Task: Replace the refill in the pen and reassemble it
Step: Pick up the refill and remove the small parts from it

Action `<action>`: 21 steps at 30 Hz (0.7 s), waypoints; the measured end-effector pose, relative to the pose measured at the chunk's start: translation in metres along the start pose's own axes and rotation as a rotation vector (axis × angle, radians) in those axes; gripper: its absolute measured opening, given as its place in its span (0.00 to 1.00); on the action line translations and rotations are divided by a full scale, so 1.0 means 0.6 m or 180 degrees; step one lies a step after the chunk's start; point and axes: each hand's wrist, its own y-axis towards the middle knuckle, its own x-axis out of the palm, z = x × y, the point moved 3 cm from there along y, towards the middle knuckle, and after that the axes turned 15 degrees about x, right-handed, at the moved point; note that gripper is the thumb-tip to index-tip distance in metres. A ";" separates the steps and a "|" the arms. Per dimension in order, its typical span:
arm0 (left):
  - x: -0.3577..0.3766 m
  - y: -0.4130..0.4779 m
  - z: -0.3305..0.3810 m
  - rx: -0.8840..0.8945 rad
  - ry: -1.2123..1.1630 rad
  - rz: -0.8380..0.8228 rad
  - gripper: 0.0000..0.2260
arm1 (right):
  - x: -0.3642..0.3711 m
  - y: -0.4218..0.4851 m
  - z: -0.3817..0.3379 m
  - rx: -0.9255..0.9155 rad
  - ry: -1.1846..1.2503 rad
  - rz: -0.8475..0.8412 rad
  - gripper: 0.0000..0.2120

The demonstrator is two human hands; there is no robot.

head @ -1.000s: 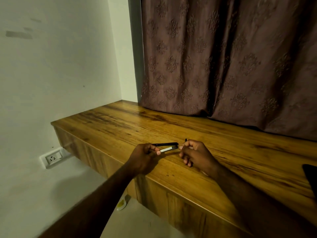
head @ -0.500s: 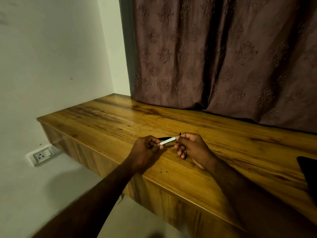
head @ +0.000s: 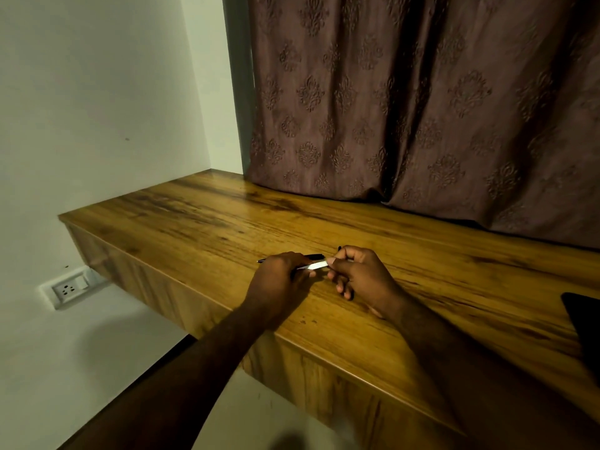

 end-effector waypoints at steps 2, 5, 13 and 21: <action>-0.001 -0.002 -0.001 0.0033 0.0214 0.0004 0.17 | -0.002 0.000 -0.001 -0.0012 0.0041 0.0171 0.07; -0.009 -0.004 -0.002 0.0025 0.0352 0.0203 0.21 | -0.023 0.001 -0.001 -0.0036 0.0121 0.0545 0.08; -0.017 -0.007 -0.004 -0.0460 -0.0127 0.0550 0.31 | -0.013 -0.017 -0.004 -0.0837 -0.2400 0.0785 0.05; -0.011 -0.007 -0.003 -0.0417 0.0050 0.0174 0.37 | -0.020 -0.022 -0.010 -0.0845 -0.2599 0.0543 0.07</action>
